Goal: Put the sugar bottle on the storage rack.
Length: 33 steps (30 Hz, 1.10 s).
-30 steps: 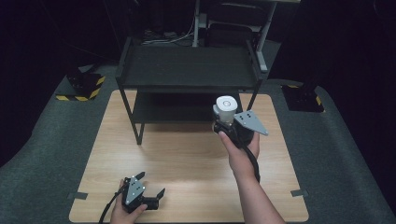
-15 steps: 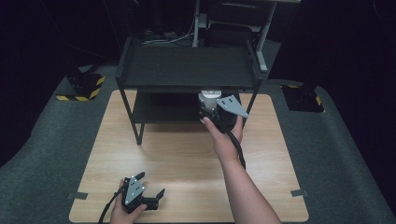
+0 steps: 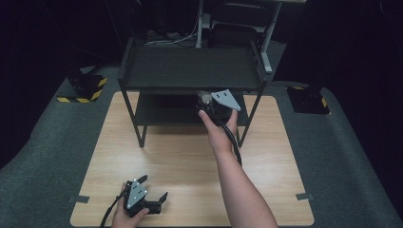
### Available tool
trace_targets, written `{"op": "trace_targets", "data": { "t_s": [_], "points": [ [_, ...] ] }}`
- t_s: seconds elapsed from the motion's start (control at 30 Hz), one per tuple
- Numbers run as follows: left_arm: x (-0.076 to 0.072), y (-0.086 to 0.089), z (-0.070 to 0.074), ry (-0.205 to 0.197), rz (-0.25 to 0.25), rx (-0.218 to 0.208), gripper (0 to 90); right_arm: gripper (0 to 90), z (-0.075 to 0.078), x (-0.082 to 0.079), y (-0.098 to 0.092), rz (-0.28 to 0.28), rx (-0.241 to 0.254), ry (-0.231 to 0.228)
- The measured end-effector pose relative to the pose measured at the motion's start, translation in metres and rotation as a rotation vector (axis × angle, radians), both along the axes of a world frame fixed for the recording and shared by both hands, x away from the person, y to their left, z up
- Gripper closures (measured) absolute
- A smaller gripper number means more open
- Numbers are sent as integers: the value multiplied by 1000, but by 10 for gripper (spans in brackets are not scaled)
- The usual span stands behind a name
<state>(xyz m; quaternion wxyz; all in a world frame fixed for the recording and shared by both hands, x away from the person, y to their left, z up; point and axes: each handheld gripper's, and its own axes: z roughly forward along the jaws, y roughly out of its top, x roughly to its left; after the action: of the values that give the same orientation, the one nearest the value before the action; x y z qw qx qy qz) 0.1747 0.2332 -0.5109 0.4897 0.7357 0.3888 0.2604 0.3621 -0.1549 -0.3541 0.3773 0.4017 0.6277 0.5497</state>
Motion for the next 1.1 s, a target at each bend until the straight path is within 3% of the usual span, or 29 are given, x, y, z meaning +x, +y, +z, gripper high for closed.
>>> {"op": "trace_targets", "data": {
  "t_s": [0.3, 0.7, 0.97, 1.1],
  "points": [
    [0, 0, 0, 2, -2, -2, 4, 313, -10, 10, 5, -27, 0, -3],
    [0, 0, 0, 0, 1, 1, 5, 312, -22, 1, 20, -90, 13, -42],
    [0, 0, 0, 1, -1, -1, 5, 296, -20, 1, 18, -82, -1, -42],
    [0, 0, 0, 1, -1, -1, 4, 212, -16, 2, 13, -53, -6, -28]
  ]
}}
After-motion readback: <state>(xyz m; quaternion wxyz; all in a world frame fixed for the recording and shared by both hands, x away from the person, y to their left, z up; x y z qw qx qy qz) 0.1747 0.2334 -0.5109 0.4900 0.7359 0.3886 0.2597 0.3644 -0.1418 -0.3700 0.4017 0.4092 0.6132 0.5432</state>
